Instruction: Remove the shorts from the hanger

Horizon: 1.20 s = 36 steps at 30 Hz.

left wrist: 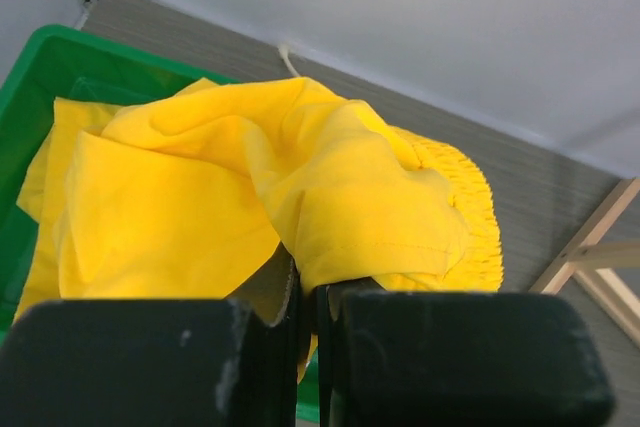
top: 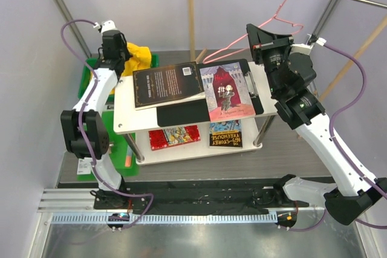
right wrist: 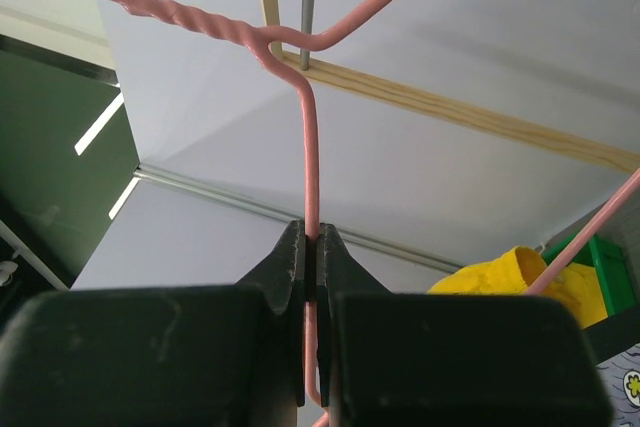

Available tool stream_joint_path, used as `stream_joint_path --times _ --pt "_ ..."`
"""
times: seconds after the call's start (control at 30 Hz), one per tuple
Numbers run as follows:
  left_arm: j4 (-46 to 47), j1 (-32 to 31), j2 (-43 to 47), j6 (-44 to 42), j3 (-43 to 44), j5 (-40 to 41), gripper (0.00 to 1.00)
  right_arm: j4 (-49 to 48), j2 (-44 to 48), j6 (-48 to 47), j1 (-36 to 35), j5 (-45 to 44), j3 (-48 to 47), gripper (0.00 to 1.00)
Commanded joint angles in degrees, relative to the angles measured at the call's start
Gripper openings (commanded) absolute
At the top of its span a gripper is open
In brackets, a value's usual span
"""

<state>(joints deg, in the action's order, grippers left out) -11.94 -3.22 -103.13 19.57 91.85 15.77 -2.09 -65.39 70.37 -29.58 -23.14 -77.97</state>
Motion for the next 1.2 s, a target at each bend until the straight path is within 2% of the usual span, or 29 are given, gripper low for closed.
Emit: stream_joint_path --times 0.0,0.17,0.43,0.6,0.67,0.8,1.03,1.17 --pt "6.6 5.0 -2.2 6.3 -3.5 -3.1 0.00 -2.7 1.2 -0.8 0.3 0.8 -0.5 0.01" --pt "6.4 10.2 -6.4 12.1 -1.8 -14.3 0.00 -2.2 1.0 -1.5 0.5 0.8 -1.1 0.01" --pt "2.7 14.9 -11.7 16.2 5.7 -24.0 0.00 -1.9 -1.6 -1.5 0.7 0.8 -4.4 0.01" --pt "3.4 17.0 -14.0 22.7 2.9 -25.0 0.00 -2.0 -4.1 -3.0 1.4 0.1 -10.4 0.01" --pt "-2.7 18.6 -15.9 24.9 5.8 -25.6 0.00 -2.0 -5.1 -3.2 1.6 0.1 -12.2 0.01" --pt "-8.7 20.6 -21.1 28.7 8.3 -28.6 0.00 -2.0 -5.9 -4.4 2.2 -1.4 -15.8 0.01" --pt "-6.8 21.0 -15.4 28.9 3.0 -24.4 0.00 -2.3 -6.1 -3.5 4.4 -1.0 -14.8 0.01" --pt "-5.5 21.0 -12.0 28.1 1.4 -26.9 0.47 -2.4 -6.9 -1.6 5.8 1.2 -13.7 0.01"
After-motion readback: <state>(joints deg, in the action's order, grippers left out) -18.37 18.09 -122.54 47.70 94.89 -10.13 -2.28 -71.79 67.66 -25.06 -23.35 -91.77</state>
